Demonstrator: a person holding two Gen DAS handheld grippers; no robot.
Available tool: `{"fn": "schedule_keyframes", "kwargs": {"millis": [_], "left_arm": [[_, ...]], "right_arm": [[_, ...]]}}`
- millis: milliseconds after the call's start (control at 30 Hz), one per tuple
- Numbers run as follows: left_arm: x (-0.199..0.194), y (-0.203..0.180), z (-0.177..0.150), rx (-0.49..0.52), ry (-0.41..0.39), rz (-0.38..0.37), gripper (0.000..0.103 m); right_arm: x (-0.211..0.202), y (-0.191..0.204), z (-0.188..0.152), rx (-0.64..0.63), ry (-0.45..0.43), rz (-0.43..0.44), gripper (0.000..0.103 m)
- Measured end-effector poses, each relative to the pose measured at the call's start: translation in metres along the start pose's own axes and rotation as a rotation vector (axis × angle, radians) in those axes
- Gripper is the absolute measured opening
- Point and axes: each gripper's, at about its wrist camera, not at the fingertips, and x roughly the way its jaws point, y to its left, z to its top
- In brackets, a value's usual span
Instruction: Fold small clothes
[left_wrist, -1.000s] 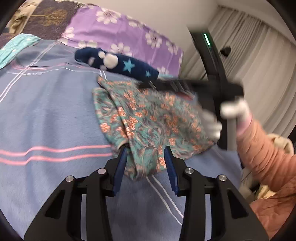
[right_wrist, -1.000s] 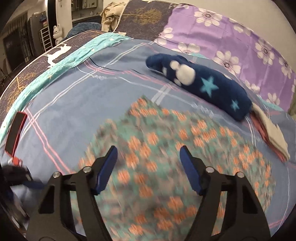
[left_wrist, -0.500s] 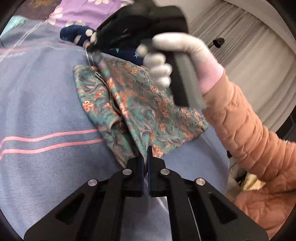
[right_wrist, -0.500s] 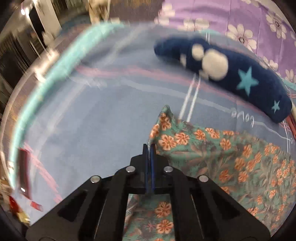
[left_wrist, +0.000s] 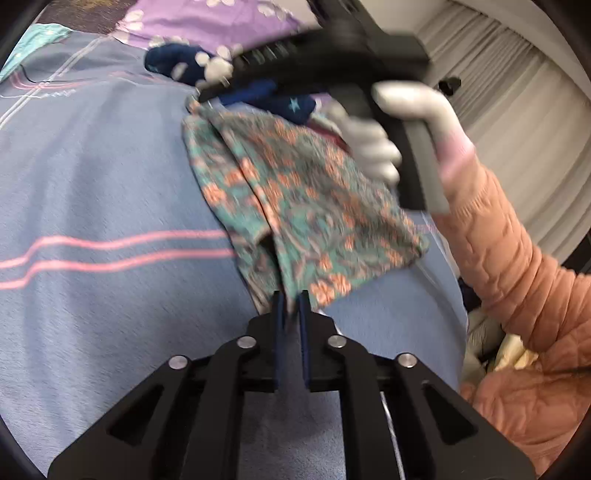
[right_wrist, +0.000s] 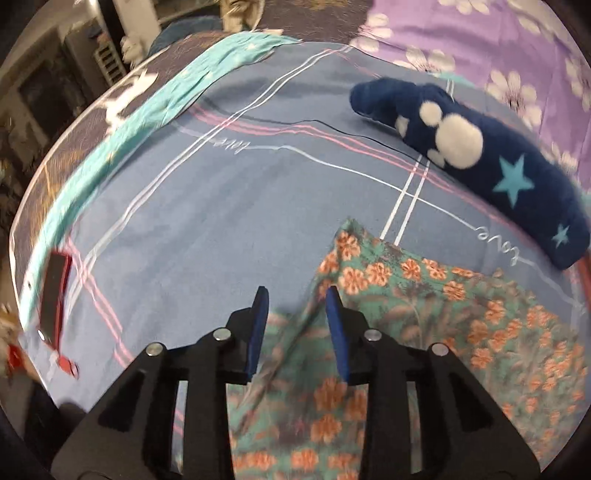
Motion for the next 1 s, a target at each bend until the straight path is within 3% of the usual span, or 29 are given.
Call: {"fn": "schedule_keyframes", "kwargs": {"millis": [100, 133, 167, 200, 233, 333, 433, 567, 633, 733, 800, 900, 967, 1000], "left_arm": [[-0.002, 0.009, 0.011, -0.041, -0.039, 0.058, 0.038], [0.001, 0.013, 0.014, -0.056, -0.042, 0.059, 0.04], [0.007, 0.02, 0.02, -0.076, -0.034, 0.046, 0.04], [0.014, 0.027, 0.023, -0.109, -0.025, 0.025, 0.04], [0.019, 0.03, 0.023, -0.121, -0.025, 0.015, 0.035], [0.023, 0.034, 0.02, -0.126, -0.032, 0.021, 0.013], [0.023, 0.032, 0.013, -0.113, -0.03, 0.027, 0.009], [0.02, 0.023, 0.009, -0.069, -0.038, 0.063, 0.009], [0.017, 0.025, 0.006, -0.076, -0.042, 0.045, 0.008], [0.013, 0.032, 0.002, -0.101, -0.047, 0.013, 0.008], [0.013, 0.034, 0.002, -0.108, -0.046, 0.003, 0.008], [0.012, 0.036, 0.002, -0.127, -0.041, -0.022, 0.008], [0.013, 0.04, 0.001, -0.147, -0.037, -0.052, 0.008], [0.012, 0.043, 0.0, -0.159, -0.038, -0.069, 0.008]], "right_arm": [[0.019, 0.021, -0.007, -0.077, 0.109, -0.013, 0.055], [0.027, 0.027, -0.009, -0.098, 0.121, -0.039, 0.055], [0.035, 0.031, -0.009, -0.111, 0.113, -0.091, 0.049], [0.04, 0.033, -0.008, -0.116, 0.099, -0.132, 0.024], [0.041, 0.033, -0.005, -0.106, 0.066, -0.15, 0.013], [0.039, 0.022, 0.006, -0.028, -0.007, -0.102, 0.003], [0.044, 0.02, 0.008, -0.031, -0.017, -0.03, 0.003], [0.021, 0.009, 0.004, 0.02, -0.083, 0.01, 0.01], [-0.007, 0.0, 0.0, 0.033, -0.155, 0.002, 0.022], [-0.034, -0.007, -0.012, 0.011, -0.167, 0.005, 0.026], [-0.029, -0.009, -0.023, -0.003, -0.102, 0.019, 0.026], [0.01, -0.006, -0.043, 0.007, 0.056, 0.061, 0.028], [0.021, -0.006, -0.052, 0.017, -0.045, 0.06, 0.033], [0.022, -0.003, -0.053, 0.011, -0.072, 0.067, 0.044]]}}
